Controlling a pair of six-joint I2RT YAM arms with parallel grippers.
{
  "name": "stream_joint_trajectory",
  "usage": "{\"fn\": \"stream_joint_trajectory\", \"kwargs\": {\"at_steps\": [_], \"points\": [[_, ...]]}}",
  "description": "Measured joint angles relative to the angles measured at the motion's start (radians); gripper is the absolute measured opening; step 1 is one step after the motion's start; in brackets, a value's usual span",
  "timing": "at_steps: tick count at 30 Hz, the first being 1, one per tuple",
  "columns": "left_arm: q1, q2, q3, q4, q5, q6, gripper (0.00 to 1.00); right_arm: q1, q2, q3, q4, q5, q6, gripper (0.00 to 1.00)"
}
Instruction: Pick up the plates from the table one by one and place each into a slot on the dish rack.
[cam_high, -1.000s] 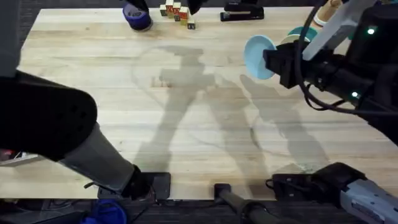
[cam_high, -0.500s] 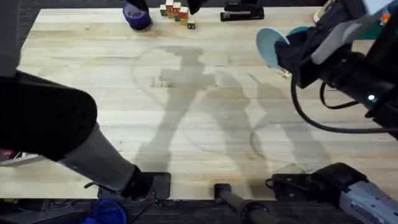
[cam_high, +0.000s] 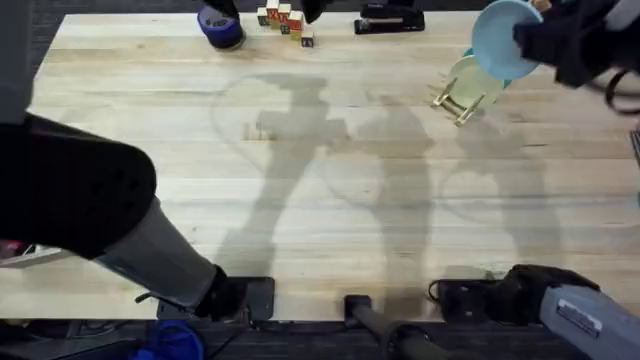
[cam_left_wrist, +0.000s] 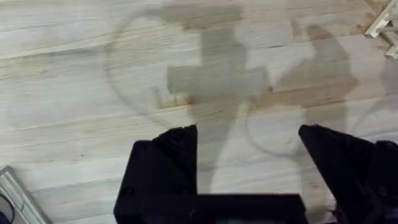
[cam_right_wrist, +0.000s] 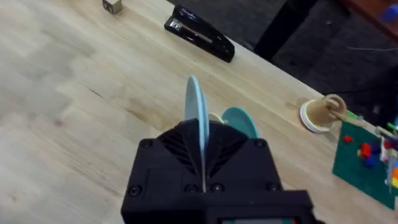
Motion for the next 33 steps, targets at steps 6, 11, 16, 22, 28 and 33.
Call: {"fn": "stream_joint_trajectory", "kwargs": {"at_steps": [6, 11, 16, 22, 28, 33], "points": [[0.000, 0.000, 0.000, 0.000, 0.000, 0.000, 0.995, -0.066, 0.158, 0.177, -0.050, -0.115, -0.096, 0.029], [0.000, 0.000, 0.000, 0.000, 0.000, 0.000, 0.995, -0.073, 0.231, 0.262, -0.047, -0.165, -0.172, 0.029], [0.000, 0.000, 0.000, 0.000, 0.000, 0.000, 0.995, -0.073, 0.282, 0.272, -0.090, -0.186, -0.244, 0.029], [0.000, 0.000, 0.000, 0.000, 0.000, 0.000, 0.995, -0.082, 0.313, 0.272, -0.261, -0.187, -0.398, 0.028], [0.000, 0.000, 0.000, 0.000, 0.000, 0.000, 0.995, -0.157, 0.313, 0.272, -0.272, -0.198, -0.452, 0.028], [0.000, 0.000, 0.000, 0.000, 0.000, 0.000, 0.995, -0.182, 0.313, 0.272, -0.272, -0.202, -0.460, 0.028]]}}
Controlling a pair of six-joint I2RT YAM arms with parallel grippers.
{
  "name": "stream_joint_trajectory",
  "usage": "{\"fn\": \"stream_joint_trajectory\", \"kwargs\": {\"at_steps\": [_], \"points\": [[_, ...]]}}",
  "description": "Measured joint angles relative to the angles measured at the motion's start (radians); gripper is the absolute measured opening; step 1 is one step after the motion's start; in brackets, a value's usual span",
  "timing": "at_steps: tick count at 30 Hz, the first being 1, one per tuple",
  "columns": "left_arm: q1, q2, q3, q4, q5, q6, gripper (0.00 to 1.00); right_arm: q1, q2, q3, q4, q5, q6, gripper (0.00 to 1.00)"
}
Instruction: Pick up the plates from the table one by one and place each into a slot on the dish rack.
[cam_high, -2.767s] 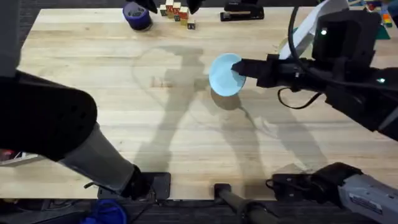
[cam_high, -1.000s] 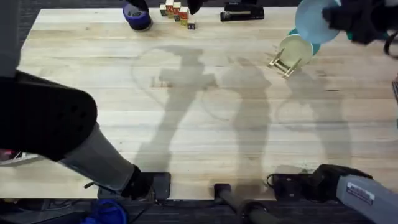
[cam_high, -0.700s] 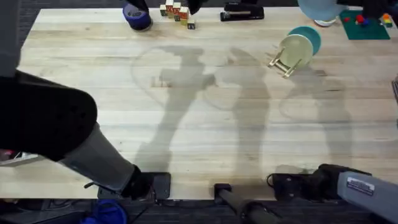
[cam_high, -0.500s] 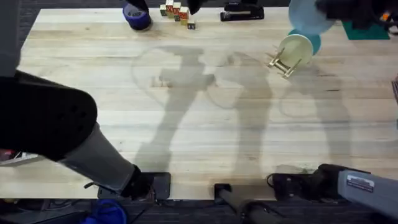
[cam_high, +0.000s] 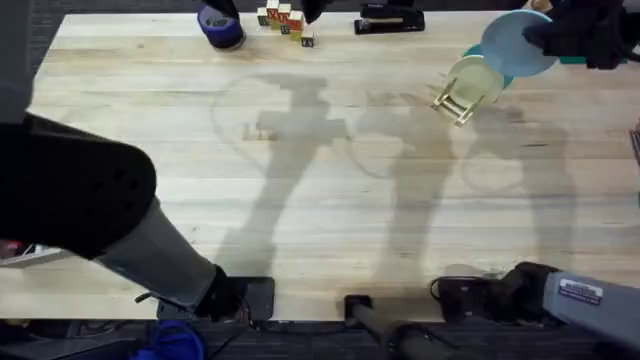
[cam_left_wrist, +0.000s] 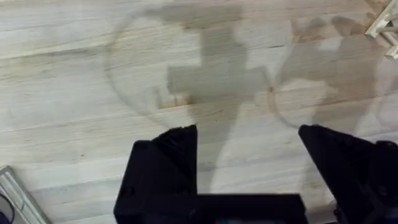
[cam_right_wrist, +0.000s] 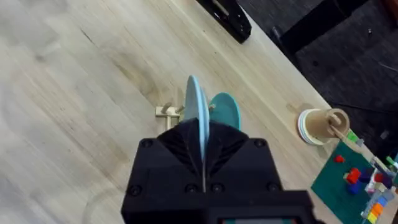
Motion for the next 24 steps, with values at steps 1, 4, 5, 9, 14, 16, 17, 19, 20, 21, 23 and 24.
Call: {"fn": "stream_joint_trajectory", "kwargs": {"at_steps": [1, 4, 5, 9, 14, 16, 17, 19, 20, 21, 23, 24], "points": [[0.000, 0.000, 0.000, 0.000, 0.000, 0.000, 0.995, 0.000, 0.000, 0.000, 0.000, -0.001, -0.001, 0.028], [0.000, 0.000, 0.000, 0.000, 0.000, 0.000, 0.995, 0.000, 0.001, 0.000, 0.002, -0.008, -0.003, 0.029], [0.000, 0.000, 0.000, 0.000, 0.000, 0.000, 0.995, 0.000, 0.003, 0.000, 0.002, -0.008, -0.003, 0.029], [0.000, 0.000, 0.000, 0.000, 0.000, 0.000, 0.995, 0.000, 0.025, 0.000, 0.008, -0.012, -0.003, 0.029], [0.000, 0.000, 0.000, 0.000, 0.000, 0.000, 0.995, 0.000, 0.077, 0.000, 0.008, -0.014, -0.003, 0.029], [0.000, 0.000, 0.000, 0.000, 0.000, 0.000, 0.997, 0.000, 0.091, 0.000, 0.008, -0.014, -0.003, 0.029], [0.000, 0.000, 0.000, 0.000, 0.000, 0.000, 0.996, 0.000, 0.095, 0.000, 0.008, -0.014, -0.003, 0.029], [0.000, 0.000, 0.000, 0.000, 0.000, 0.000, 0.995, 0.000, 0.099, 0.000, 0.008, -0.014, -0.003, 0.029], [0.000, 0.000, 0.000, 0.000, 0.000, 0.000, 0.995, 0.000, 0.099, 0.000, 0.008, -0.014, -0.003, 0.029], [0.000, 0.000, 0.000, 0.000, 0.000, 0.000, 0.995, 0.000, 0.100, 0.000, 0.008, -0.014, -0.003, 0.029], [0.000, 0.000, 0.000, 0.000, 0.000, 0.000, 0.995, 0.000, 0.105, 0.001, 0.008, -0.015, -0.003, 0.029], [0.000, 0.000, 0.000, 0.000, 0.000, 0.000, 0.995, 0.000, 0.111, 0.001, 0.009, -0.015, -0.003, 0.029]]}}
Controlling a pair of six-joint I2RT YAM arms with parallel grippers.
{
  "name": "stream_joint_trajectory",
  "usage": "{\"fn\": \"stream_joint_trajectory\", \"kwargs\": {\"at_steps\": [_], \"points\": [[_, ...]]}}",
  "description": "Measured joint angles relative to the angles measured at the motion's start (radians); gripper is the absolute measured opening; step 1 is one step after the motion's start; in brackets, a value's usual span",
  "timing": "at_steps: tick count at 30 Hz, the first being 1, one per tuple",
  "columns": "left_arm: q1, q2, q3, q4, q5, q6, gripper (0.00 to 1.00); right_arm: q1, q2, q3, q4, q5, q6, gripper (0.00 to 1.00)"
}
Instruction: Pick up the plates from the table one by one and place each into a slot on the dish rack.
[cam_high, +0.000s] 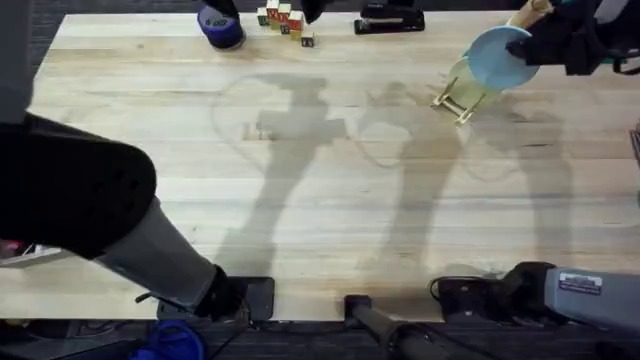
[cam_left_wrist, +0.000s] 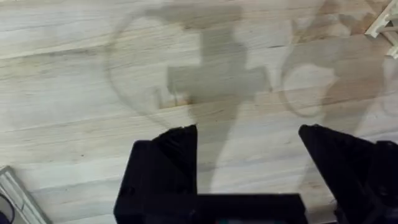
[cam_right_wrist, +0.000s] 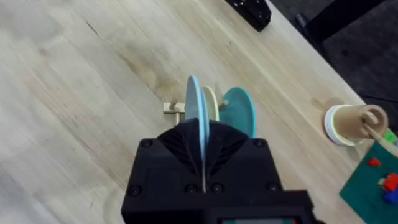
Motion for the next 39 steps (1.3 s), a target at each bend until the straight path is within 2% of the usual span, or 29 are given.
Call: {"fn": "stream_joint_trajectory", "kwargs": {"at_steps": [17, 29, 39], "points": [[0.000, 0.000, 0.000, 0.000, 0.000, 0.000, 0.995, 0.001, 0.105, 0.000, 0.010, -0.021, 0.000, 0.029], [0.000, 0.000, 0.000, 0.000, 0.000, 0.000, 0.995, 0.002, 0.123, 0.000, 0.017, -0.022, 0.000, 0.029], [0.000, 0.000, 0.000, 0.000, 0.000, 0.000, 0.995, 0.030, 0.193, 0.000, 0.030, -0.021, 0.000, 0.029]]}}
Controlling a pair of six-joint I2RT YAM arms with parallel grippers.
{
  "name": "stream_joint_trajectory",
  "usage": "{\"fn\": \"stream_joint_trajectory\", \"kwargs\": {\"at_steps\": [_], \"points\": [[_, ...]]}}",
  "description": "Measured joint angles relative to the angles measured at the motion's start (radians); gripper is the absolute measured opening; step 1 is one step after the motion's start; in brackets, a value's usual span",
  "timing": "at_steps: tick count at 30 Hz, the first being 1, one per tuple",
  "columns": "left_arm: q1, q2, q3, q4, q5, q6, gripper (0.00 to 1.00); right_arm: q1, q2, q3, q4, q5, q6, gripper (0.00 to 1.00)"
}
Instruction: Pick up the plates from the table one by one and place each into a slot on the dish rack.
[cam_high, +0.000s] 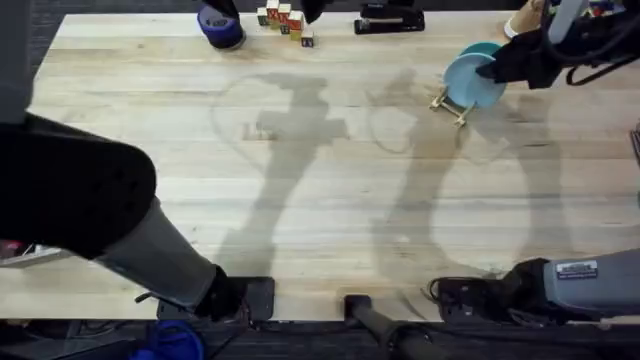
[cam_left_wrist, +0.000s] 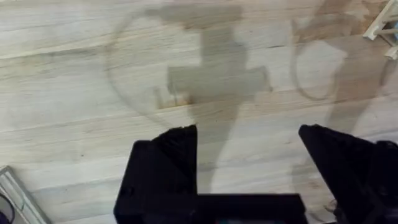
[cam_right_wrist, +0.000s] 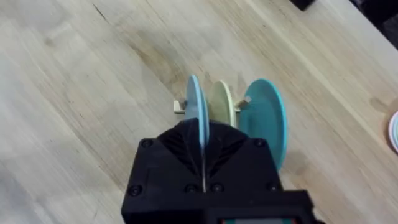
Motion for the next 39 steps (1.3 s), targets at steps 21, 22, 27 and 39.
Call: {"fn": "stream_joint_trajectory", "kwargs": {"at_steps": [21, 22, 27, 39], "points": [[0.000, 0.000, 0.000, 0.000, 0.000, 0.000, 0.996, 0.002, 0.033, 0.002, 0.007, -0.006, -0.001, 0.029], [0.000, 0.000, 0.000, 0.000, 0.000, 0.000, 0.996, 0.002, 0.033, 0.002, 0.007, -0.006, 0.000, 0.029], [0.000, 0.000, 0.000, 0.000, 0.000, 0.000, 0.995, 0.002, 0.033, 0.002, 0.007, -0.007, -0.001, 0.039], [0.000, 0.000, 0.000, 0.000, 0.000, 0.000, 0.995, 0.003, 0.038, 0.002, 0.008, -0.009, -0.001, 0.166]]}}
